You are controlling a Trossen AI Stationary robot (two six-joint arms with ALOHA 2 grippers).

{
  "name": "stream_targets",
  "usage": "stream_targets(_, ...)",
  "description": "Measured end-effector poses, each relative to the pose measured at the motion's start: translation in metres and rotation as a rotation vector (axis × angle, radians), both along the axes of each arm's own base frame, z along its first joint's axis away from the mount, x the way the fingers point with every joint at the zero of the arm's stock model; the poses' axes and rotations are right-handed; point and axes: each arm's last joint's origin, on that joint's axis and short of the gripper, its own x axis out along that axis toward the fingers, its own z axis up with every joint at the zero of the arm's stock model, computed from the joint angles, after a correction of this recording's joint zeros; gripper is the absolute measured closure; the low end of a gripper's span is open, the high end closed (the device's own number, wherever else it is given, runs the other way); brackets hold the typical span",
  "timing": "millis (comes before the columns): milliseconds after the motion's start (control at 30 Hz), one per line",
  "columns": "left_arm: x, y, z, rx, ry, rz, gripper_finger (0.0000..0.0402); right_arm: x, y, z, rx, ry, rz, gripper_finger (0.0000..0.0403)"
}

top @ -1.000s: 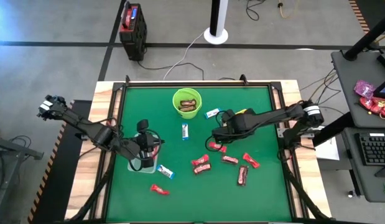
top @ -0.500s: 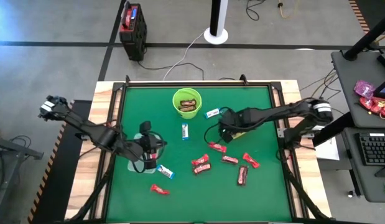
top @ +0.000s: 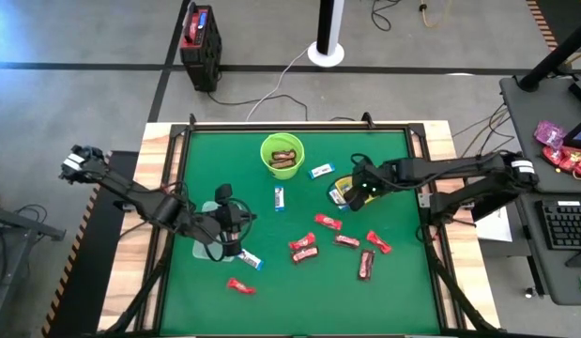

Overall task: Sort candy by brand, put in halloween buckets
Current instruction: Put the red chocolate bar into the transparent bin

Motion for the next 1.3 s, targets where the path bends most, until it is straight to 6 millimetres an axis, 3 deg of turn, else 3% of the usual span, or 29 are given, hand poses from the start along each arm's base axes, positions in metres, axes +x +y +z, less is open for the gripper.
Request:
stream_targets(133,0.001,-0.001,-0.002,-0.028,0.003,0.0,0.0402,0.006,0.016,0.015,0.099,-0.069,0.082,0.0218)
stream_targets(300,0.005,-0.005,-0.007,-0.073,0.034,-0.035,0.0402,0.01,0.056,0.025,0.322,-0.056,0.265,0.022)
stream_targets(433,0.009,-0.007,-0.009,-0.083,0.022,-0.039,0.0402,-0.007,0.088,0.02,0.417,0.098,0.254,0.0218)
stream_targets(600,0.018,-0.011,-0.008,-0.025,-0.029,-0.072,0.0402,-0.037,0.108,0.007,0.408,0.333,0.102,0.0215)
stream_targets(867,0.026,-0.014,-0.01,-0.003,-0.064,-0.069,0.0387,-0.049,0.115,-0.015,0.328,0.358,0.026,0.0215)
stream_targets(1300,0.027,-0.014,-0.009,-0.037,-0.089,-0.033,0.0291,-0.047,0.115,-0.048,0.321,0.236,0.082,0.0215)
